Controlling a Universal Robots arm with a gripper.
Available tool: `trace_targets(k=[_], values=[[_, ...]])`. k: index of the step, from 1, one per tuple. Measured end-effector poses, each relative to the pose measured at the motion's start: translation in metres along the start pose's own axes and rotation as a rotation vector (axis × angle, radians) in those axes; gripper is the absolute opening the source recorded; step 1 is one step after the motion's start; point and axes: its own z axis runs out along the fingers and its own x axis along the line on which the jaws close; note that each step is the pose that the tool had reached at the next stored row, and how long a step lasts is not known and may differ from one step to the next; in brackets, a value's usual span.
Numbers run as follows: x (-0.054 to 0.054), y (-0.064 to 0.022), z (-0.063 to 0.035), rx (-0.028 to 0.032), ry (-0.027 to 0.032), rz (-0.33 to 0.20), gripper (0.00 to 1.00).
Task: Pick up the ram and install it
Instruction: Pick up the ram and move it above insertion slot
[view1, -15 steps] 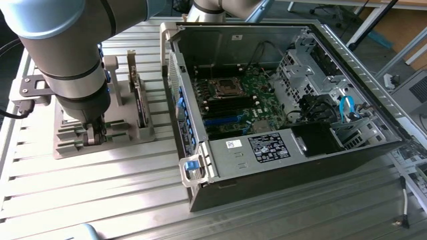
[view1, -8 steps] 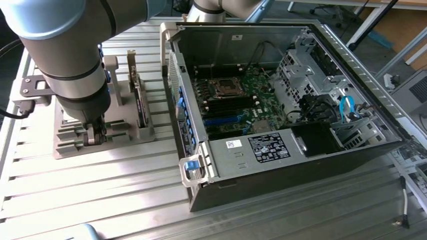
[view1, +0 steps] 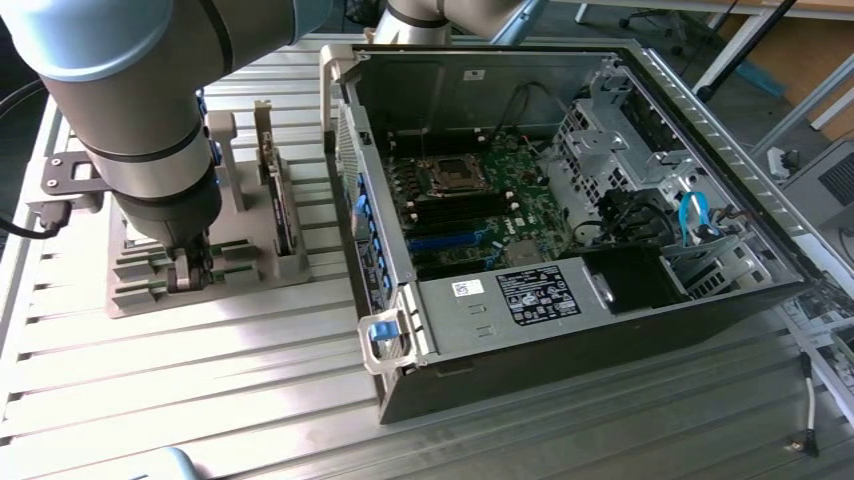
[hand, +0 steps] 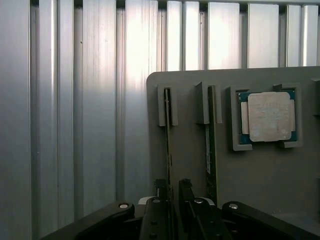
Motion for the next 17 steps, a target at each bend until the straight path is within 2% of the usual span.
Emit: trace_targets(k=[17], values=[[-0.0005, 0.0000, 0.0007, 0.0001, -0.0001, 0.000, 0.22]])
